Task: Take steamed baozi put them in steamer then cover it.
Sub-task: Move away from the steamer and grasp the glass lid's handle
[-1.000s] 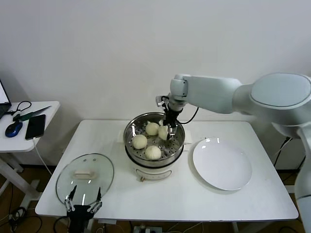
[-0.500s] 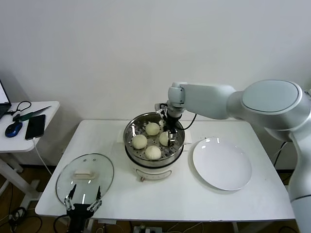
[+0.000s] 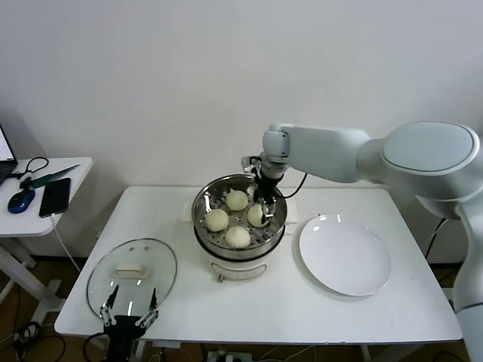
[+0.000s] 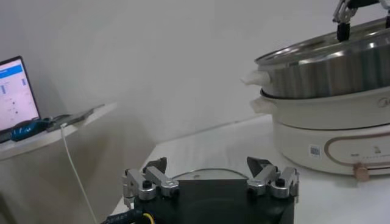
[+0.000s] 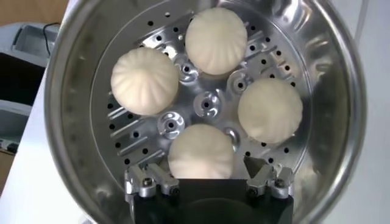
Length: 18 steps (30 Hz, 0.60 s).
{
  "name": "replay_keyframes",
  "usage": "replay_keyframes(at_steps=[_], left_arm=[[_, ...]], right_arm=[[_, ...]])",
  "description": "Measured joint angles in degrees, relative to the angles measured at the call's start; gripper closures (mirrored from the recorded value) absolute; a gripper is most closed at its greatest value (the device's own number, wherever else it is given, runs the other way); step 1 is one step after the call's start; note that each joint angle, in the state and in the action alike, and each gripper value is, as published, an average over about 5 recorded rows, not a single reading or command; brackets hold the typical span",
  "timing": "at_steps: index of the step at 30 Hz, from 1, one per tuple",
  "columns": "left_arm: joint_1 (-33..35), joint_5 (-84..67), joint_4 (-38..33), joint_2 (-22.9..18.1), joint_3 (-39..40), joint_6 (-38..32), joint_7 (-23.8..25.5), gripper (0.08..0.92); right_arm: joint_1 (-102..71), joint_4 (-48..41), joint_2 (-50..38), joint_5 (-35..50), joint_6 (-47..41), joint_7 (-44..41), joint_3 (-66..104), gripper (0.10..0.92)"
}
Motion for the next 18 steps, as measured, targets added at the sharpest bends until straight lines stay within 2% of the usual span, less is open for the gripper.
replay_keyframes(at_steps=[10,18], left_arm=[[-0.11,0.71,-0.22,-0.14,0.25,-0.02,-0.11,0.177],[-0.46,0.7,-0.01,0.4,0.09,-0.02,-0.96,0.177]], right_arm=[[3.07,4.29,-6.28,-0.71,2.12,0.22,5.09,0.203],[2.1,12.71,-17.93,-0.41,6.7,8.11,10.72,0.203]])
